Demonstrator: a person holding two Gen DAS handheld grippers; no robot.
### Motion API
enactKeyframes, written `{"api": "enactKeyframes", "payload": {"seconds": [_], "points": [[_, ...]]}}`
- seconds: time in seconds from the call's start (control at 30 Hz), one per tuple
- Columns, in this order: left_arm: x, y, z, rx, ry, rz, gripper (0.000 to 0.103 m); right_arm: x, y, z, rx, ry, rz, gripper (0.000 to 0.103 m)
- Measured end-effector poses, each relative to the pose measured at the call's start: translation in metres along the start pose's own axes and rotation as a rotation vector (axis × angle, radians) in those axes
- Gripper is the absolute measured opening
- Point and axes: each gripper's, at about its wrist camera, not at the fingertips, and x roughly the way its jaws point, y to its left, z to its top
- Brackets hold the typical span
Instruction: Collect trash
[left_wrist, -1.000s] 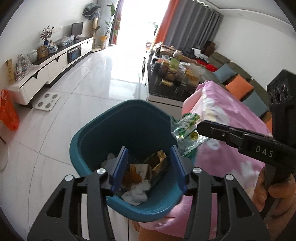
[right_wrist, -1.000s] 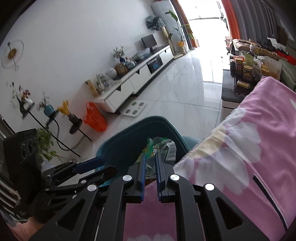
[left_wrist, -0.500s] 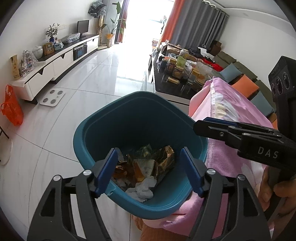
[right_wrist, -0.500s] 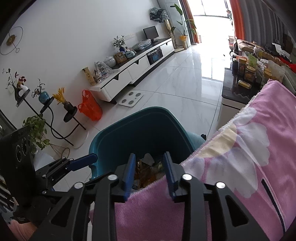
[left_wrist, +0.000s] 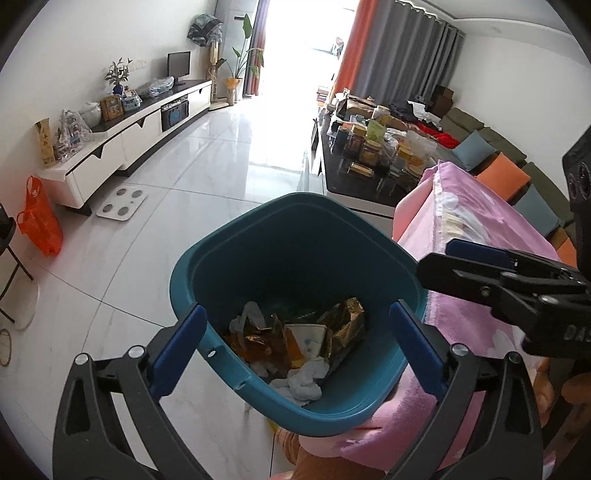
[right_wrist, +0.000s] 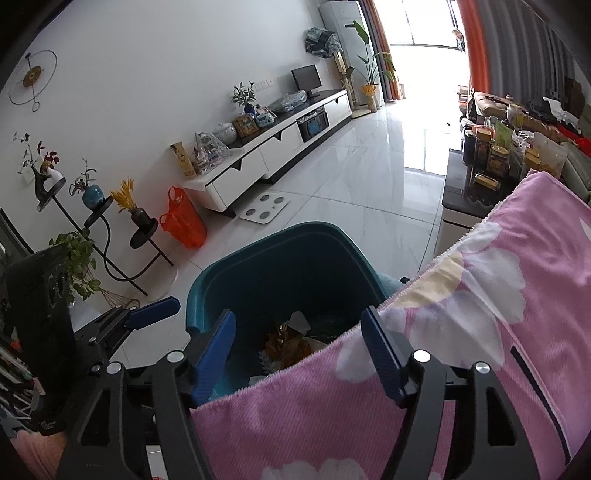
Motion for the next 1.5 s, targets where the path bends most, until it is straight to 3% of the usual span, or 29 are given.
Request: {"api": "enactKeyframes", "payload": {"seconds": [0.37,0.6,0.8,1.07,1.5], "points": [[-0.01,-0.007,-0.005,0.021,-0.022,0.004,0.097,-0.026,-0.012,-0.014,0.021,-0.058,0.007,0.077],[-0.014,-0.017,-0.008,0.033,-0.011,-0.004,0.097,-0.045,-0.02,-0.027,0.011,-0.078,-0.034,0.081],[-0.033,-0.033,-0.007,0.07,-0.052,-0.009,0.097,-0.074,-0.034,-0.048,0.025,-0.119,-0.088,0.085],[-0.055,-0.081,-0.02,0.178,-0.071,-0.124,0.097,-0.119,-0.061,-0.093,0.067,-0.142,-0.187,0.085],[-0.057,-0.212,-0.061,0.438,-0.014,-0.349,0.097,-0.2,-0.096,-0.144,0.103,-0.184,-0.368,0.086]]}}
